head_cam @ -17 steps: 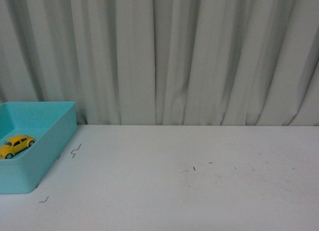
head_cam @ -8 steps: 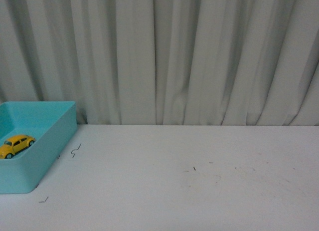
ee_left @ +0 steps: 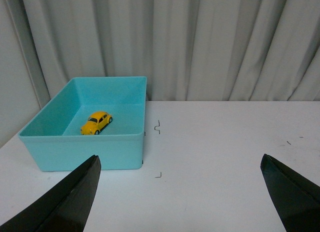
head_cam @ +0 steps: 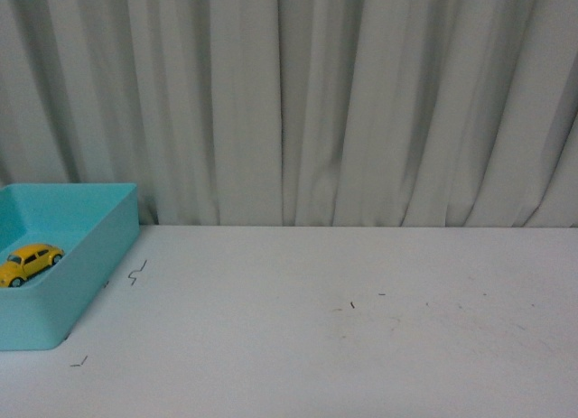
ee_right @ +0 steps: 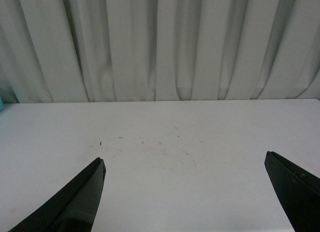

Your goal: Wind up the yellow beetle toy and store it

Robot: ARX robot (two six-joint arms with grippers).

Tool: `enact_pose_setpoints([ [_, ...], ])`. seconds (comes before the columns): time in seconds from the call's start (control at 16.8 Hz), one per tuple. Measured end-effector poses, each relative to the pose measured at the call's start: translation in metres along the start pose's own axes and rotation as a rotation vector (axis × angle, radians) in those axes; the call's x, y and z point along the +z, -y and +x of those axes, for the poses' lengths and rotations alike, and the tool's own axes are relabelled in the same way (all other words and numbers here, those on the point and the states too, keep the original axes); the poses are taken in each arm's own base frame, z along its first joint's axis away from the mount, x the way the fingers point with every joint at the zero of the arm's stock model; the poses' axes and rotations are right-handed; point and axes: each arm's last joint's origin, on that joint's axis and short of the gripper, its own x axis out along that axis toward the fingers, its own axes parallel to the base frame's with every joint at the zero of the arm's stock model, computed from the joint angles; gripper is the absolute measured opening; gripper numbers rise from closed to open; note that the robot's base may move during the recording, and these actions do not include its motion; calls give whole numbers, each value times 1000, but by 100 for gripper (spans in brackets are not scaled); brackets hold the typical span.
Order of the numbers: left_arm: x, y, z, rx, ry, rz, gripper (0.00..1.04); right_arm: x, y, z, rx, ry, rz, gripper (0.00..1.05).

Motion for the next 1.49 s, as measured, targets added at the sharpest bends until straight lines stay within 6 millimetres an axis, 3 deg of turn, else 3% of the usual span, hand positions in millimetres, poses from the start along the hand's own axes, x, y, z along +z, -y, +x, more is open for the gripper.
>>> enact_pose_setpoints([
  [1.49, 0, 0, 0, -2, -2, 0, 98, 0, 0, 0, 0, 0, 1, 98],
])
